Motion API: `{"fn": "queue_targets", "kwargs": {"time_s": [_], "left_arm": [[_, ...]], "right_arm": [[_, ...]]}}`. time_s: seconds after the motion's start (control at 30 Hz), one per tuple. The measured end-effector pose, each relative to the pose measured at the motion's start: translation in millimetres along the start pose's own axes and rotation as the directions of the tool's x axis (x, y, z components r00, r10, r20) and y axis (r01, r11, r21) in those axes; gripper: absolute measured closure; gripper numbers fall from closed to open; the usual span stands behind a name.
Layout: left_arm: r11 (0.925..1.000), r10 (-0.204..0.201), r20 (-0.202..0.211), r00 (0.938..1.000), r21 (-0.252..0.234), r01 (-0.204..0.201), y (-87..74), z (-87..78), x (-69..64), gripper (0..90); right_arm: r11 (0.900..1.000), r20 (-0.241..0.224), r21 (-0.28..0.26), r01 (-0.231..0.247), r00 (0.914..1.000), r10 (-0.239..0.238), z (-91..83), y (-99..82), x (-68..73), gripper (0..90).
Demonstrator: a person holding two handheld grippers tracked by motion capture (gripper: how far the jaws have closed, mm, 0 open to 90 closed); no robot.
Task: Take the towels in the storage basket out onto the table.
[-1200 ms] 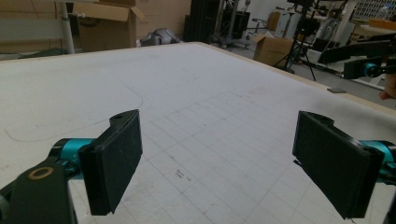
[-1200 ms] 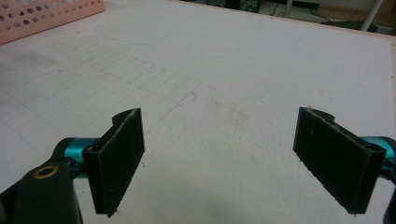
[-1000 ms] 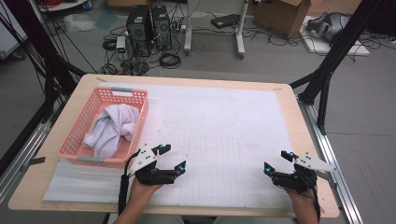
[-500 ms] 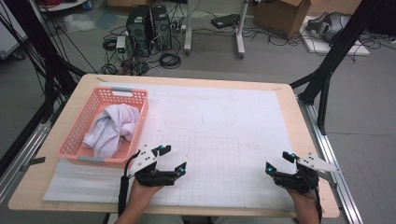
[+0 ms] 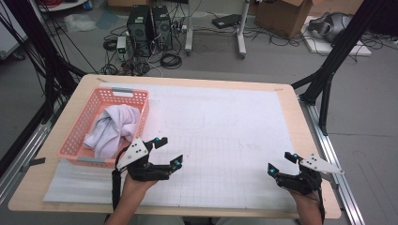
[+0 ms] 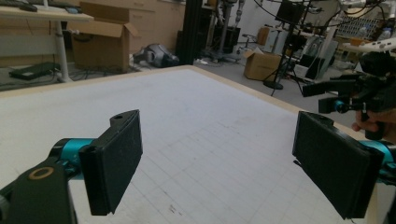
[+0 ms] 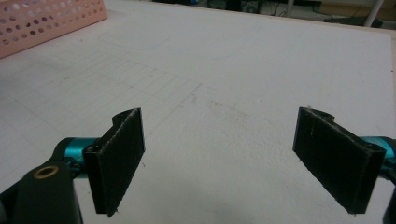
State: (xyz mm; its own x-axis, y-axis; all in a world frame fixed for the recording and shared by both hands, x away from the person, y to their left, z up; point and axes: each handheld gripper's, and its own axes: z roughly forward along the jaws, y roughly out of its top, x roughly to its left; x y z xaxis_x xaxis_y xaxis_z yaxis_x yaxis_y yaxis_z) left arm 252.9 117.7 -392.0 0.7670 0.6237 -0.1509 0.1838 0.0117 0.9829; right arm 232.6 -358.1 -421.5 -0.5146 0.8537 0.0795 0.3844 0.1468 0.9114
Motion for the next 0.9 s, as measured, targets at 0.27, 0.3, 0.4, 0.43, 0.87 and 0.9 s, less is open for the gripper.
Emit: {"fn": "queue_targets", "kwargs": {"time_s": [0.27,0.3,0.4,0.43,0.87,0.9], "left_arm": [[0.9987,0.033,-0.047,0.9983,-0.038,-0.035,36.3,-17.5,17.1,16.4],[0.9985,0.04,-0.058,0.9975,-0.035,-0.042,41.1,-20.2,20.5,16.4],[0.998,0.046,-0.091,0.9948,-0.039,-0.05,53.8,-29.5,31.4,16.4],[0.9979,0.05,-0.102,0.9935,-0.037,-0.054,57.4,-32.6,35.1,16.3],[0.9992,0.04,-0.205,0.978,0.002,-0.04,79.0,-58.5,74.4,16.1],[0.9994,0.035,-0.216,0.9757,0.004,-0.035,79.8,-60.1,78.4,16.1]], "right_arm": [[0.9999,-0.008,0.009,0.005,1.0,-0.005,0.4,-0.3,1.1,15.4],[0.9999,-0.008,0.009,0.005,1.0,-0.005,0.4,-0.3,1.1,15.4],[1.0,0.011,0.004,0.003,0.9999,-0.003,-0.7,0.1,0.8,15.4],[1.0,0.01,0.003,0.004,0.9999,-0.004,-0.8,0.2,0.6,15.4],[0.9999,0.007,0.008,0.006,1.0,-0.006,0.8,-0.2,1.0,15.4],[0.9999,0.005,0.01,0.004,1.0,-0.004,0.9,-0.1,1.3,15.4]]}}
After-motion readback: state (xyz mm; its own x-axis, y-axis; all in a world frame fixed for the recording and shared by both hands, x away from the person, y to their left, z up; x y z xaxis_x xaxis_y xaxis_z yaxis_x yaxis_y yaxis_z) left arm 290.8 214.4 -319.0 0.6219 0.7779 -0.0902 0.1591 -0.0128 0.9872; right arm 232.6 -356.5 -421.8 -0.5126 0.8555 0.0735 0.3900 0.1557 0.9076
